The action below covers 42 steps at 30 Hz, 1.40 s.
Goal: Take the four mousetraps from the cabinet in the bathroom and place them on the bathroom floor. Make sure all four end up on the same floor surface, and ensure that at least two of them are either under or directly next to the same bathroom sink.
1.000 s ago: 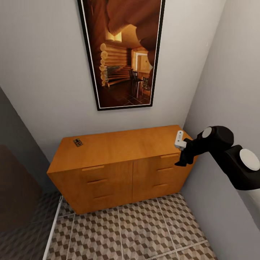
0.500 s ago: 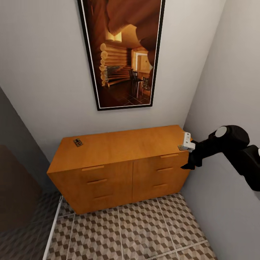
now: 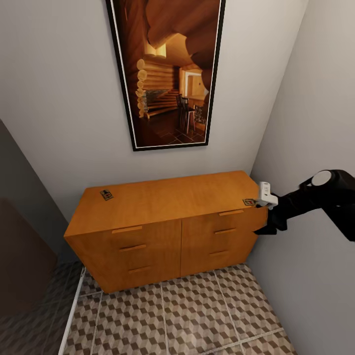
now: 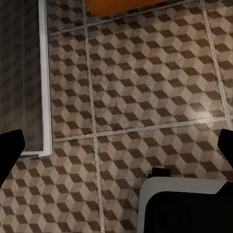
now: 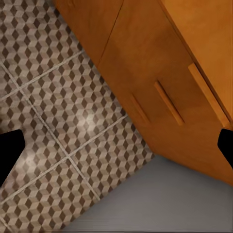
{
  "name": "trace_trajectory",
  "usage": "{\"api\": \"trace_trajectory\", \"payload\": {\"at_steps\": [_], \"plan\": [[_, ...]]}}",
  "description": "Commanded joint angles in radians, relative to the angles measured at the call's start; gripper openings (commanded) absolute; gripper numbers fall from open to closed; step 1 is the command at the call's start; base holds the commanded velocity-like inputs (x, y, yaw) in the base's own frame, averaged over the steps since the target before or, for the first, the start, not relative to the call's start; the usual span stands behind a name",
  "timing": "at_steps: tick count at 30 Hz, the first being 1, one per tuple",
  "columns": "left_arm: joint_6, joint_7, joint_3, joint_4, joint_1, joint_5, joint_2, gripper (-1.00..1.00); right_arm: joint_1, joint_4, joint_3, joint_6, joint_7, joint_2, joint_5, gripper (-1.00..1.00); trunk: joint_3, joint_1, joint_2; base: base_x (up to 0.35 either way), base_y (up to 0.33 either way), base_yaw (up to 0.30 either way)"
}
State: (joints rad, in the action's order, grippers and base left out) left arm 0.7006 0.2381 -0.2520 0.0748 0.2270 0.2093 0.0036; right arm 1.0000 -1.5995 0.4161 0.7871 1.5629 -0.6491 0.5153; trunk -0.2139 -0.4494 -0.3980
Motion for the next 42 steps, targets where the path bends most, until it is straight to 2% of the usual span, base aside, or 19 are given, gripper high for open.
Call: {"api": "trace_trajectory", "payload": {"at_steps": [1,7,10,23,42], "plan": [[0.005,0.003,-0.009,0.003,0.002,0.005,-0.001,1.00,0.002,-0.002,0.002,0.011,0.008,-0.008,0.005,1.00,-0.002,-0.001,-0.002,0.000,0.000,0.000],[0.005,0.003,-0.009,0.003,0.002,0.005,-0.001,1.00,0.002,-0.004,0.003,0.011,0.008,-0.031,-0.004,1.00,-0.002,-0.001,-0.002,0.000,0.000,0.000],[0.005,0.003,-0.009,0.003,0.002,0.005,-0.001,1.00,0.002,-0.005,0.003,0.011,0.008,-0.035,-0.005,1.00,-0.002,-0.001,-0.002,0.000,0.000,0.000],[0.005,0.003,-0.009,0.003,0.002,0.005,-0.001,1.00,0.002,-0.007,0.003,0.011,0.008,-0.038,-0.005,1.00,-0.002,-0.001,-0.002,0.000,-0.034,0.000],[0.005,0.003,-0.009,0.004,0.002,0.005,-0.001,1.00,0.002,-0.007,0.002,0.012,0.008,-0.039,-0.004,1.00,-0.002,-0.001,-0.002,0.000,-0.227,0.000]]}}
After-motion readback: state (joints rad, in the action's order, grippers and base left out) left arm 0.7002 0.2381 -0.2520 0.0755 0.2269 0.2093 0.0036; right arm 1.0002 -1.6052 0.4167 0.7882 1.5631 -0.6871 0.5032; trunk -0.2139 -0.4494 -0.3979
